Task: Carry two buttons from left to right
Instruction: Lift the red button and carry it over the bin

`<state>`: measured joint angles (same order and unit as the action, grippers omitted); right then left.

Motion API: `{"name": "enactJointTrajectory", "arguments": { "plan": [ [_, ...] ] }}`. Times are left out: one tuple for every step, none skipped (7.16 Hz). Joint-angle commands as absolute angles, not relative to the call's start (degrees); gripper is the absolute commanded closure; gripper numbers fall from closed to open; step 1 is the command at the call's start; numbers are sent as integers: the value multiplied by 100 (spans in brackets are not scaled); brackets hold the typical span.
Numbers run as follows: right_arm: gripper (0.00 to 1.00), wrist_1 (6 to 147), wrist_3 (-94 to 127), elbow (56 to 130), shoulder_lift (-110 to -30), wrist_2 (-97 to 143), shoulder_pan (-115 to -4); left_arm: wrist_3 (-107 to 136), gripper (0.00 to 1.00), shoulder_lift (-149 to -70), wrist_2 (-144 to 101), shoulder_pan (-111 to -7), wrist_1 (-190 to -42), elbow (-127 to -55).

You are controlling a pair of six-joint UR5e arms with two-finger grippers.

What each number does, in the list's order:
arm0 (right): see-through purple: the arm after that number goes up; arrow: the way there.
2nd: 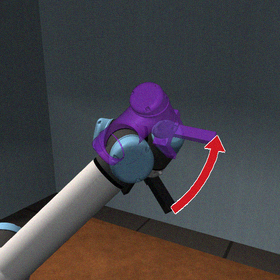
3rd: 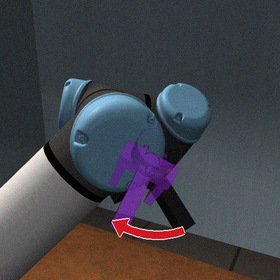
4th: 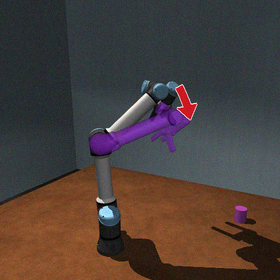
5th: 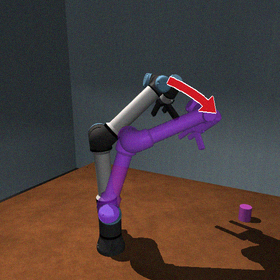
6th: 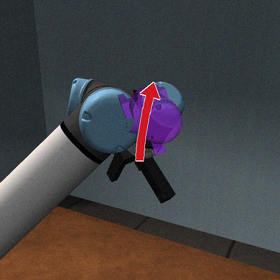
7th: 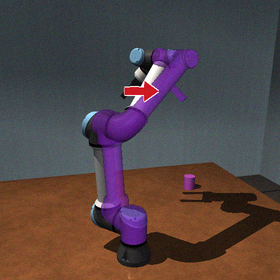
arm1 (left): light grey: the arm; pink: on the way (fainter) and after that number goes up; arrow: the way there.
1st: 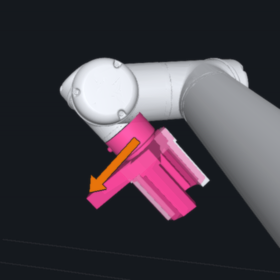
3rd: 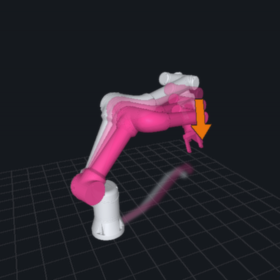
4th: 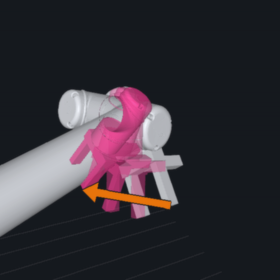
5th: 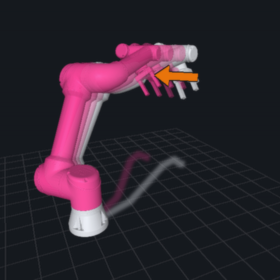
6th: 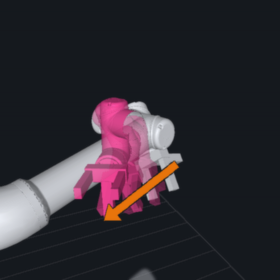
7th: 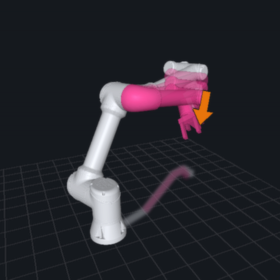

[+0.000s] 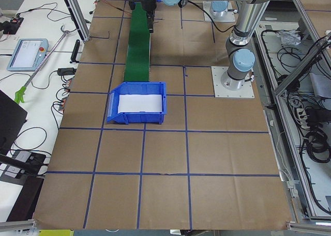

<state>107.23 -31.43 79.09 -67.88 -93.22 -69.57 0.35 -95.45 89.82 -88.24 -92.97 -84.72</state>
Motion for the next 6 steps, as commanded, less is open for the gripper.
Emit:
{"name": "enactJointTrajectory", "arguments": {
  "plan": [
    [94,11271,-3629,7926,-6260,-9308,-6548,44,0,-9545,8982,-8824,-9299,-8473],
    [94,11546,-3934,8041,-6119,-9316,-6478,35,0,-9545,8991,-8824,-9299,-8473],
    [94,11575,-3946,8233,-6074,-9308,-6443,35,0,-9554,8991,-8824,-9299,-8473],
    [94,11636,-3920,8427,-6030,-9290,-6381,44,0,-9545,8991,-8824,-9299,-8473],
    [94,11924,-3911,8577,-5968,-9299,-6372,44,0,-9554,8991,-8824,-9299,-8464],
    [94,11970,-3902,8656,-5872,-9299,-6311,35,0,-9554,8991,-8824,-9299,-8473]
  ]
}}
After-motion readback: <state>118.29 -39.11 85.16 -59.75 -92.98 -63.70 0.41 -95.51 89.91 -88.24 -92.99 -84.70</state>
